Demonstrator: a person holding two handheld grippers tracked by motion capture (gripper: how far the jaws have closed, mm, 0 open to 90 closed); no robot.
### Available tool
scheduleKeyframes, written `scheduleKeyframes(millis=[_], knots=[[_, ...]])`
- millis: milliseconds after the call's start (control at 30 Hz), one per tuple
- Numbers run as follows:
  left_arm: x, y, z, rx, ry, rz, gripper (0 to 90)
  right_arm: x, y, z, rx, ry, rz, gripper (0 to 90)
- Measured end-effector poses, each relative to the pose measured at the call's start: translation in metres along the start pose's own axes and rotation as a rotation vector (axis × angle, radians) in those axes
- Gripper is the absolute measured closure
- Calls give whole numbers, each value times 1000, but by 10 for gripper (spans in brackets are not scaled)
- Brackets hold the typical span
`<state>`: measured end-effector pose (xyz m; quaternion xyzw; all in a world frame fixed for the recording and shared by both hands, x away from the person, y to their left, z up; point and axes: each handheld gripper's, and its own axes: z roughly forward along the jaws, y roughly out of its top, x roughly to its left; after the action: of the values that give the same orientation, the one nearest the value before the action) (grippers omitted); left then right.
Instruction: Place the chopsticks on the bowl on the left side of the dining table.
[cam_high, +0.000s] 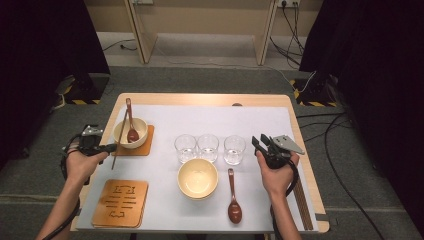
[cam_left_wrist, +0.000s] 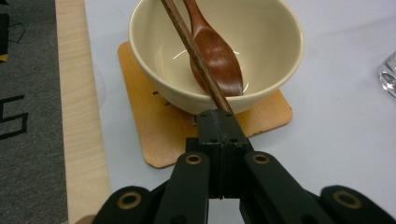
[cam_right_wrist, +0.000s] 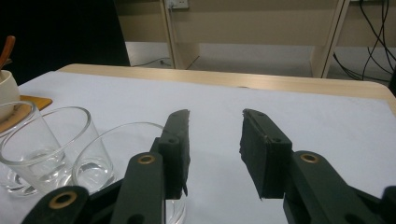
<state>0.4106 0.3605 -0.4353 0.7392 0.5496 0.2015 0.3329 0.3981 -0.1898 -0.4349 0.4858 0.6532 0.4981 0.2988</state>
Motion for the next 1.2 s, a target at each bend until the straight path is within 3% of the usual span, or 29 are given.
scheduleKeyframes(millis=[300,1000,1200], knots=[[-10,3,4,13,-23,20,895,0,0,0,1,1,1,622],[-21,7,0,-6,-38,33,863,0,0,1,22,9,3,617],[-21,6,-13,-84,5,13,728,-4,0,3,85,9,16,620]])
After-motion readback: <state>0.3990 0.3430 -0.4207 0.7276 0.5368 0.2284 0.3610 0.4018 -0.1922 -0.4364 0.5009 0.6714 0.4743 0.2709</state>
